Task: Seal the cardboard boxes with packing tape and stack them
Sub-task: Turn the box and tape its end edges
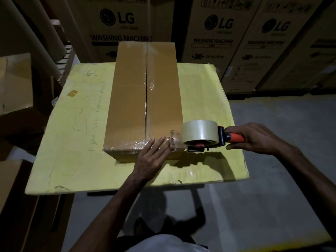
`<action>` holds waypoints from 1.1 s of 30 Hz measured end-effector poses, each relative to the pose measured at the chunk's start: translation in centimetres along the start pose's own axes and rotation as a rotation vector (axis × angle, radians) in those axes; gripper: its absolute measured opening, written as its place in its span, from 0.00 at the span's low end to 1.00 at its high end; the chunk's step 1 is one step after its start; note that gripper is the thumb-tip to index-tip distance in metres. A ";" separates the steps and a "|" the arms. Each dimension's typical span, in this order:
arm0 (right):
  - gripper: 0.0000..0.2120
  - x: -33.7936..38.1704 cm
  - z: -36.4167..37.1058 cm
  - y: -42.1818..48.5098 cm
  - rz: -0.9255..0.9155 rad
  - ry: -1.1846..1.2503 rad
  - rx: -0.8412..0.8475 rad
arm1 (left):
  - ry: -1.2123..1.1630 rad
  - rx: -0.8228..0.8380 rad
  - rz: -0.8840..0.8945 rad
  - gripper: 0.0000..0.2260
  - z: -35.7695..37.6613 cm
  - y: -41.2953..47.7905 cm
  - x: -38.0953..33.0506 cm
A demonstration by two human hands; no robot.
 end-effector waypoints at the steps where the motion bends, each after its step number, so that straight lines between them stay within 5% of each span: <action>1: 0.25 -0.3 -0.2 -0.3 0.004 0.008 -0.009 | -0.001 0.010 0.011 0.18 0.1 -0.1 0.2; 15: 0.22 -4.3 -1.3 -3.8 0.179 0.086 -0.043 | 0.027 0.073 -0.044 0.23 0.4 -0.2 0.7; 22: 0.23 -4.9 0.4 -3.6 0.147 -0.023 -0.080 | 0.127 0.261 -0.105 0.46 2.6 0.7 -1.2; 28: 0.27 -5.6 1.9 -3.0 0.145 0.083 -0.081 | 0.129 0.245 -0.143 0.37 2.1 1.6 -1.2; 33: 0.19 -6.0 4.1 -2.3 0.173 0.192 -0.024 | 0.055 0.157 -0.260 0.28 1.2 1.9 -1.3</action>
Point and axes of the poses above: each hand's wrist, its own y-axis towards the middle knuckle, its own z-axis out of the palm, x = y × z, the point moved 9 cm from there along y, towards the middle knuckle, and after that the axes turned 10 degrees about z, right-handed, at the moved point
